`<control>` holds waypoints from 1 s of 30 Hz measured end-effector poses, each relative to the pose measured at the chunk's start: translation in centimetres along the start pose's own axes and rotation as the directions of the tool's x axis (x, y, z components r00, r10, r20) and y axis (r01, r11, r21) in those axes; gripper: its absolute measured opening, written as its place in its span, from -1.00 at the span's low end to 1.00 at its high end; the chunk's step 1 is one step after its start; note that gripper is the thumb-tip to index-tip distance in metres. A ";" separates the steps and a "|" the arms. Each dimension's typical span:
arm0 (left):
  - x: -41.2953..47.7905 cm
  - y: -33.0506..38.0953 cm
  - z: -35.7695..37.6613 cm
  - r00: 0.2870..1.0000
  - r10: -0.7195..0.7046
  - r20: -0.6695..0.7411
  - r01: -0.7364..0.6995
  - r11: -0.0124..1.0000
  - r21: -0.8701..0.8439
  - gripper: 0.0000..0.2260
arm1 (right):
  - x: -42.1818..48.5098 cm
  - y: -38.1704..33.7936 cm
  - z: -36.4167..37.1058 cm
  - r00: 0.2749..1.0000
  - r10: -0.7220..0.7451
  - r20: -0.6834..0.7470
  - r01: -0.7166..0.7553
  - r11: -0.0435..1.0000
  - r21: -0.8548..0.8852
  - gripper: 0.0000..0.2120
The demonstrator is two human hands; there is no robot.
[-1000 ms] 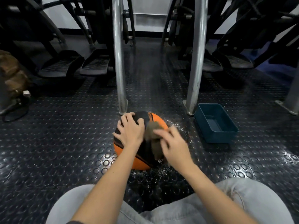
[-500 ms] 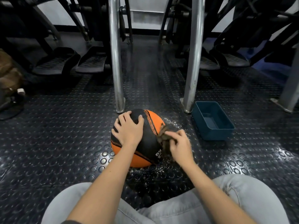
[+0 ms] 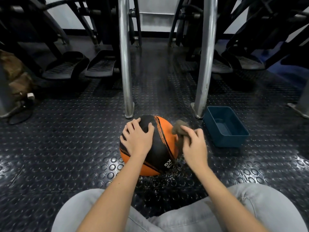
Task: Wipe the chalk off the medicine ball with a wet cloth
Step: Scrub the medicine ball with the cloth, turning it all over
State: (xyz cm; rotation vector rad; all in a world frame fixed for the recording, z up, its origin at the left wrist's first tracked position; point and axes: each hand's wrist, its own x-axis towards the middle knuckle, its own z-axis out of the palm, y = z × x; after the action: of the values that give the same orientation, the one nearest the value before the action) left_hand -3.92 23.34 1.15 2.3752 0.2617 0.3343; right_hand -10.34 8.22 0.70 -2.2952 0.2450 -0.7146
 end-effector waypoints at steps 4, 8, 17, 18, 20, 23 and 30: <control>-0.3 0.0 -0.1 1.000 0.007 -0.010 -0.007 1.000 0.013 -0.58 | -1.5 -0.4 1.6 0.960 -0.247 0.134 0.252 0.968 -0.021 -0.69; -0.8 0.1 0.1 0.999 0.030 -0.018 -0.030 0.999 0.030 -0.58 | 0.1 2.0 0.4 0.989 0.101 0.108 -0.080 0.979 -0.189 -0.66; -0.5 0.1 -0.1 1.000 0.025 0.004 -0.025 1.000 0.015 -0.57 | 0.1 2.2 1.0 0.985 -0.008 0.172 0.043 0.979 -0.199 -0.66; -0.6 0.0 -0.1 1.000 0.024 0.007 -0.024 1.000 0.017 -0.57 | 0.4 2.5 0.5 0.986 0.087 0.139 -0.051 0.967 -0.248 -0.65; -0.5 -0.2 -0.1 1.000 0.027 0.002 -0.027 1.000 0.012 -0.57 | 0.7 1.7 0.2 0.994 0.051 0.097 -0.031 0.979 -0.202 -0.65; -0.3 -0.4 -0.1 1.000 0.029 -0.006 -0.029 1.000 0.010 -0.58 | -0.5 -1.0 0.5 0.937 -0.304 0.174 0.313 0.950 -0.023 -0.66; -0.3 -0.3 0.0 0.998 0.059 0.018 -0.059 0.998 0.018 -0.58 | 2.9 0.3 -0.4 0.973 -0.173 0.156 0.206 0.951 -0.231 -0.66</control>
State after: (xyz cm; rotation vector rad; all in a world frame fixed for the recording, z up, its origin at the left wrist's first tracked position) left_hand -4.21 23.44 0.92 2.4067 0.1879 0.3403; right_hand -8.18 6.73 1.96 -2.6194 0.0514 -0.6510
